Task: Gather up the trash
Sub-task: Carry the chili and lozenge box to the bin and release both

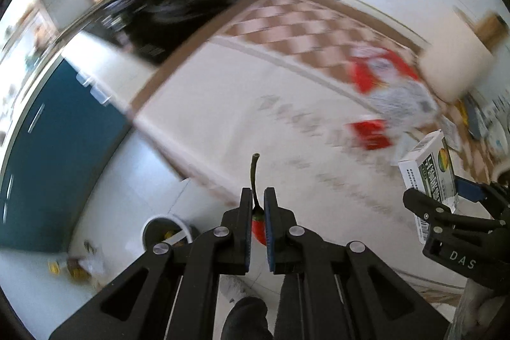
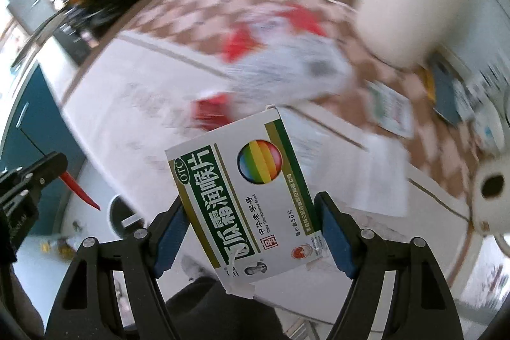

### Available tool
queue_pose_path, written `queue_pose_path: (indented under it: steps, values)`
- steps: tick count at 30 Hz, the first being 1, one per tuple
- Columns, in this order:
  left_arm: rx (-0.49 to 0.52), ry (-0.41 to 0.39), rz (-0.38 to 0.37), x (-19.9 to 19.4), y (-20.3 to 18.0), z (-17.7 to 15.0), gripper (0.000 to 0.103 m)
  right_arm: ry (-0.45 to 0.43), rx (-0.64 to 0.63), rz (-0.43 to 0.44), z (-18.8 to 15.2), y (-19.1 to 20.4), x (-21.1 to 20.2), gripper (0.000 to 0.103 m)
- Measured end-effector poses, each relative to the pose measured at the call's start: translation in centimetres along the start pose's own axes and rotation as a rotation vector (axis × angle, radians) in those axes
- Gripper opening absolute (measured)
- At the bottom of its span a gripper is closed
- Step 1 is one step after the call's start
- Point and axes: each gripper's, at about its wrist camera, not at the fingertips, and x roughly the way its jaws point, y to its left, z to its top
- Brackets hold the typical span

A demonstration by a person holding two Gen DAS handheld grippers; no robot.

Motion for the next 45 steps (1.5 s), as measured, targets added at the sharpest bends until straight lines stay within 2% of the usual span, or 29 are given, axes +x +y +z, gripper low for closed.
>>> queue_pose_path:
  steps: [5, 10, 15, 19, 22, 26, 31, 36, 38, 39, 40, 41, 42, 44, 45]
  values:
    - [-0.165, 0.024, 0.061, 1.3, 10.0, -2.5, 0.004, 0.02, -0.149, 0.069, -0.2, 10.9, 1.6, 0.078]
    - [-0.348, 0.103, 0.105, 5.5, 21.0, -7.7, 0.005, 0.111, -0.266, 0.151, -2.5, 22.5, 6.8, 0.078]
    - [-0.555, 0.234, 0.054, 14.4, 31.3, -14.7, 0.005, 0.201, -0.351, 0.186, -6.0, 32.0, 14.2, 0.078]
    - [-0.687, 0.328, -0.032, 23.3, 36.9, -20.1, 0.005, 0.292, -0.385, 0.198, -9.5, 38.5, 23.4, 0.077]
    - [-0.745, 0.387, -0.083, 29.9, 39.7, -23.6, 0.005, 0.361, -0.39, 0.214, -11.9, 41.8, 30.3, 0.077]
    - [-0.783, 0.439, -0.118, 37.2, 42.2, -27.2, 0.005, 0.403, -0.415, 0.23, -14.9, 45.1, 38.6, 0.077]
    - [-0.768, 0.497, -0.135, 42.0, 42.9, -29.1, 0.006, 0.454, -0.418, 0.242, -17.8, 47.9, 48.0, 0.077]
    - [-0.791, 0.514, -0.128, 43.0, 43.4, -30.5, 0.008, 0.491, -0.432, 0.252, -19.0, 49.8, 53.1, 0.078]
    - [-0.799, 0.503, -0.105, 42.4, 43.9, -30.6, 0.016, 0.5, -0.446, 0.255, -19.4, 50.4, 54.1, 0.078]
    - [-0.8, 0.491, -0.079, 41.7, 44.2, -30.6, 0.032, 0.508, -0.456, 0.256, -19.5, 50.7, 54.4, 0.079]
    - [-0.801, 0.477, -0.056, 41.0, 44.5, -30.7, 0.059, 0.51, -0.461, 0.255, -19.5, 51.0, 54.6, 0.084]
    - [-0.802, 0.457, -0.027, 40.2, 44.8, -30.8, 0.071, 0.511, -0.464, 0.258, -19.5, 51.1, 54.6, 0.095]
    - [-0.798, 0.441, -0.012, 39.6, 45.0, -30.9, 0.083, 0.511, -0.474, 0.261, -19.5, 51.2, 54.3, 0.1]
    - [-0.787, 0.419, 0.052, 37.5, 45.4, -30.8, 0.085, 0.5, -0.49, 0.26, -19.1, 51.4, 53.5, 0.102]
    - [-0.782, 0.414, 0.071, 36.7, 45.5, -30.8, 0.095, 0.492, -0.503, 0.257, -19.0, 51.6, 52.9, 0.102]
